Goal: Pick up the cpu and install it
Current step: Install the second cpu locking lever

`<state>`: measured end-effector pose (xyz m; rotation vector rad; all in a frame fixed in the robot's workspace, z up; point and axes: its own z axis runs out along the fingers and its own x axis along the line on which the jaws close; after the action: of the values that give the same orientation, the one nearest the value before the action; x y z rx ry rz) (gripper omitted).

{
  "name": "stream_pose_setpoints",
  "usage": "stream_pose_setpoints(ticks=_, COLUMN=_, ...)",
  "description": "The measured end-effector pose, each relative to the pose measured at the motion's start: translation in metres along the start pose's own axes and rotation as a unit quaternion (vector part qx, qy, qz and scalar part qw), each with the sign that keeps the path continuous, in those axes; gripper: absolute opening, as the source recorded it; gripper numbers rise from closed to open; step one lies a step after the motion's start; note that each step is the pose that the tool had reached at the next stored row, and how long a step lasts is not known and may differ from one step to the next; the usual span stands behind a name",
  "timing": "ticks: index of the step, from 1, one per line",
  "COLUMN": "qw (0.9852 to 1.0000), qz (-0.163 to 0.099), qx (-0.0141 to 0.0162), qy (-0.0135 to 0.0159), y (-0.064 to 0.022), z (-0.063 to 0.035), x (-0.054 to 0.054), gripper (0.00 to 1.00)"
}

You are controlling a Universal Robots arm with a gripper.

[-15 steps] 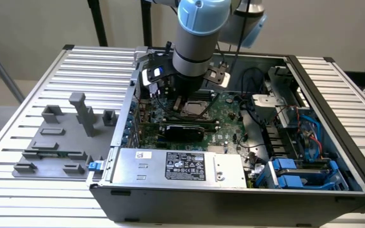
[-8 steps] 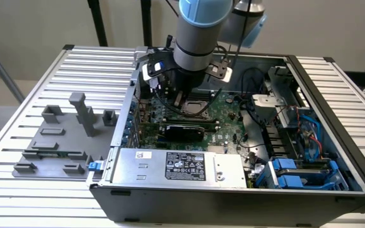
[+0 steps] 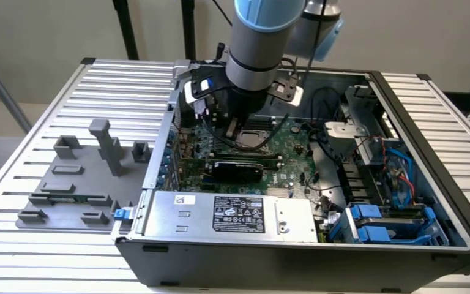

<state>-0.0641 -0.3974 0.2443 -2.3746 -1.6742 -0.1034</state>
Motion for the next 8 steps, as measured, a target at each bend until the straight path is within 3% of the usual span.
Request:
stream_pose_setpoints(ticks=4, qw=1.0000, qz=0.001, qx=0.0008, qy=-0.0005, y=0.0013, z=-0.0009, x=-0.0034, gripper=0.11)
stream_pose_setpoints(ticks=8, qw=1.0000, qz=0.002, qx=-0.0006, qy=-0.0018, y=0.0014, z=0.0041, x=-0.0048, gripper=0.11)
